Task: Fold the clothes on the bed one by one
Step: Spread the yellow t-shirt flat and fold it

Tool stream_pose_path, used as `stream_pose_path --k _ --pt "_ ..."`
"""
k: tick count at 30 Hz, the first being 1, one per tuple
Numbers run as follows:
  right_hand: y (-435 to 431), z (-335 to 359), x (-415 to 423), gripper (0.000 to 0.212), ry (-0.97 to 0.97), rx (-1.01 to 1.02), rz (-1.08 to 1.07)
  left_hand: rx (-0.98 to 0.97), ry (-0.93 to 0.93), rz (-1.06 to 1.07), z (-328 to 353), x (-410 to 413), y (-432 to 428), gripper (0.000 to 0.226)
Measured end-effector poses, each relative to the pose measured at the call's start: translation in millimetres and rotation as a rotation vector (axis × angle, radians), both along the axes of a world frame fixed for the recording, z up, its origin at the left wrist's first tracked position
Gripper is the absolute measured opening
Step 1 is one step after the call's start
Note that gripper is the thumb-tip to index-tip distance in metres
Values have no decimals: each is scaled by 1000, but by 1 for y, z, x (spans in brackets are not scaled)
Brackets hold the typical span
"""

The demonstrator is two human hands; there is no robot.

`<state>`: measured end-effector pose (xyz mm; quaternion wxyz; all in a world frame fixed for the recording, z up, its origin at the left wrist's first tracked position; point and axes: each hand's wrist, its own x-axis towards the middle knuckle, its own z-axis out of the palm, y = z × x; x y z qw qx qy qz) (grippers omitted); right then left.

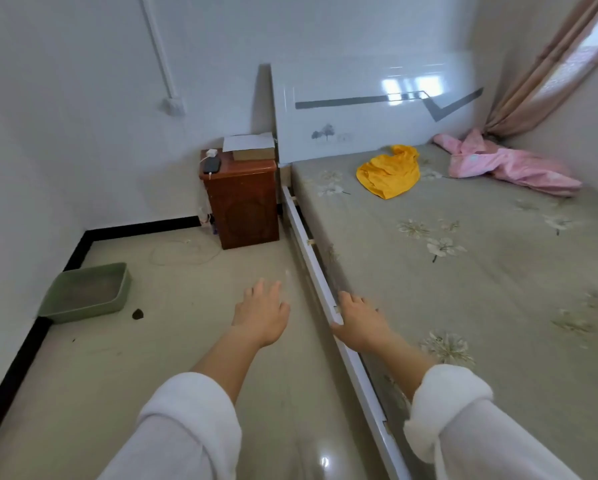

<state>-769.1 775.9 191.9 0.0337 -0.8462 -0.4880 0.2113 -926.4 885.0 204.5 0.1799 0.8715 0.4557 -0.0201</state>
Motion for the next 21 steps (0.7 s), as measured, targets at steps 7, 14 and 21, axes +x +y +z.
stream_pose_path --k 7,14,21 --pt "104 -14 119 61 -36 22 -166 -66 -53 -175 -18 135 118 53" --pt "209 -11 268 60 -23 -28 -263 -45 -26 -315 -18 306 239 51" --pt "293 -7 368 58 -20 -60 -358 48 -53 -336 -24 423 335 48"
